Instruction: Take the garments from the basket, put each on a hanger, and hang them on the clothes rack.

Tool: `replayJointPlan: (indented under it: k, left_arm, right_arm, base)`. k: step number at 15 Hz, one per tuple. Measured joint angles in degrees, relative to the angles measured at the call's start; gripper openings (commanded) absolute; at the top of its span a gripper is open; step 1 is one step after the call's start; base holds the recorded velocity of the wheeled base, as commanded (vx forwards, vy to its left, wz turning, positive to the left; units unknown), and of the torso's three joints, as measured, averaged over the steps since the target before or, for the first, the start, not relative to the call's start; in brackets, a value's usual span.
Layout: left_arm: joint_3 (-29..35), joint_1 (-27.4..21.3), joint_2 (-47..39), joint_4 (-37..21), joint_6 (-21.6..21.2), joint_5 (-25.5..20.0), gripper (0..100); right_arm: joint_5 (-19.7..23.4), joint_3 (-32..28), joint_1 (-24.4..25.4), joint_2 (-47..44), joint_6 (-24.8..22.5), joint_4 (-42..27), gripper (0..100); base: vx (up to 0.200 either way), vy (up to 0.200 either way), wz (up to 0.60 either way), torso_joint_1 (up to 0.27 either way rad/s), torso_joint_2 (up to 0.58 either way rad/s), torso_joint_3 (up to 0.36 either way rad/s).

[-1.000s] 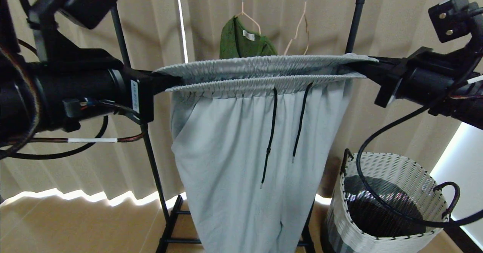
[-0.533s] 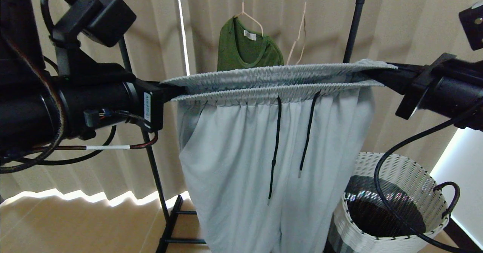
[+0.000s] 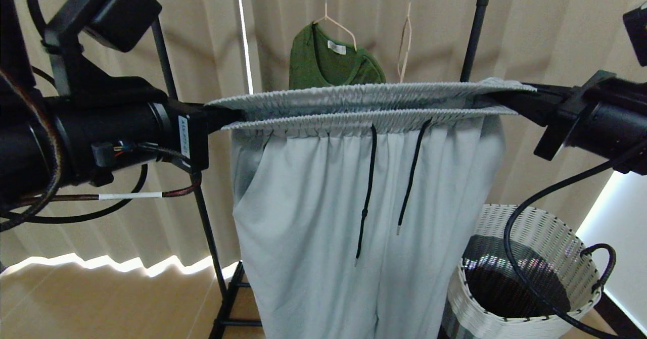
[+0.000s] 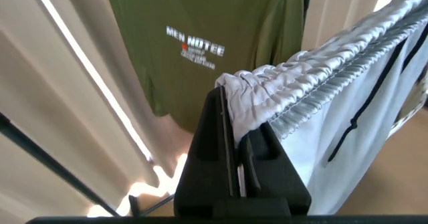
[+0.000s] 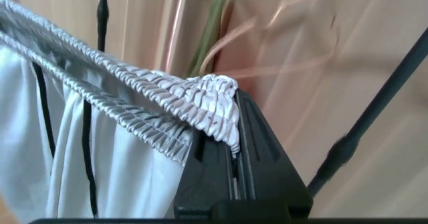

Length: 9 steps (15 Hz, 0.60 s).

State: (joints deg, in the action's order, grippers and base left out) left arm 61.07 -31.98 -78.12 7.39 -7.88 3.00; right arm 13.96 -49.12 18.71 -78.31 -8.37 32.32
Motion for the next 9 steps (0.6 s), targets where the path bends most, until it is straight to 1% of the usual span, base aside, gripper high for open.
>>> replayJointPlan:
  k: [9]
  left_arm:
    - [-0.5, 0.0, 0.1, 0.4, -0.3, 0.1, 0]
  right_arm:
    - [0.2, 1.8, 0.3, 0.2, 0.0, -0.1, 0]
  base:
    - [0.0, 0.0, 0.0, 0.0, 0.0, 0.0]
